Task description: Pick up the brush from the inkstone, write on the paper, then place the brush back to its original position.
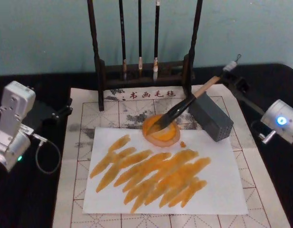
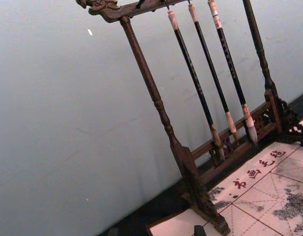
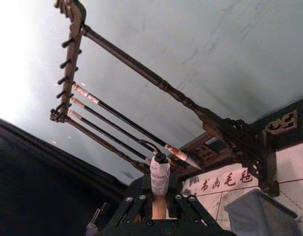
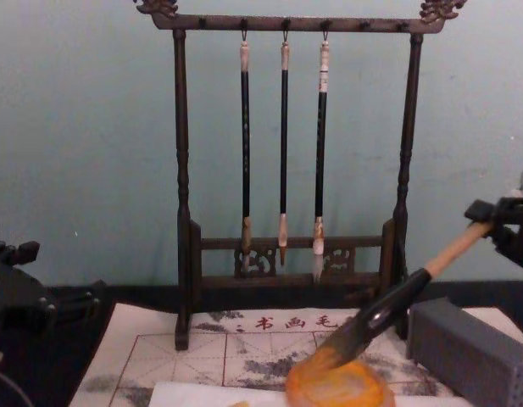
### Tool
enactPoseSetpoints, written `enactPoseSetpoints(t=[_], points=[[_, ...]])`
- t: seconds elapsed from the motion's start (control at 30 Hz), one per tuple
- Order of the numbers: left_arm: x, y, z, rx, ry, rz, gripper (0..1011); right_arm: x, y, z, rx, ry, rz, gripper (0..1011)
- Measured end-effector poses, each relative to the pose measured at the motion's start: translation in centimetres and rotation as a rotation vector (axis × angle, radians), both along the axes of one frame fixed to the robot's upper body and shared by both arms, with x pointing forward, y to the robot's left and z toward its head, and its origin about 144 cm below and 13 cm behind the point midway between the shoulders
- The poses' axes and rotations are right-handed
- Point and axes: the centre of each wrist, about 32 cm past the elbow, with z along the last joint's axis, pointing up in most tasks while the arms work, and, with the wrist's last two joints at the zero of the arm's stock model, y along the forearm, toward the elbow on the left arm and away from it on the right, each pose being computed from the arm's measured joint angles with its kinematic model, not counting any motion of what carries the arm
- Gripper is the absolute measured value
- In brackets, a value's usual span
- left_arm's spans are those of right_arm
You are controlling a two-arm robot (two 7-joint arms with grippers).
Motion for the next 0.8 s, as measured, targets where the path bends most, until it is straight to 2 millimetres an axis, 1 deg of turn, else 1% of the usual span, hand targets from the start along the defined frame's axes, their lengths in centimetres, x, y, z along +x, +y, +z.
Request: enactPoseSetpoints(t=[0.53, 0.8], points=[[0.0, 0.0, 0.0, 0.000, 0.000, 0.000, 1001, 2.7, 2.4, -0.2, -0.044, -0.005, 0.065, 182], [0.0, 0.0, 0.0, 0.000, 0.000, 0.000, 1001, 3.6, 3.6, -0.3, -0.073, -0.012, 0.079, 182]])
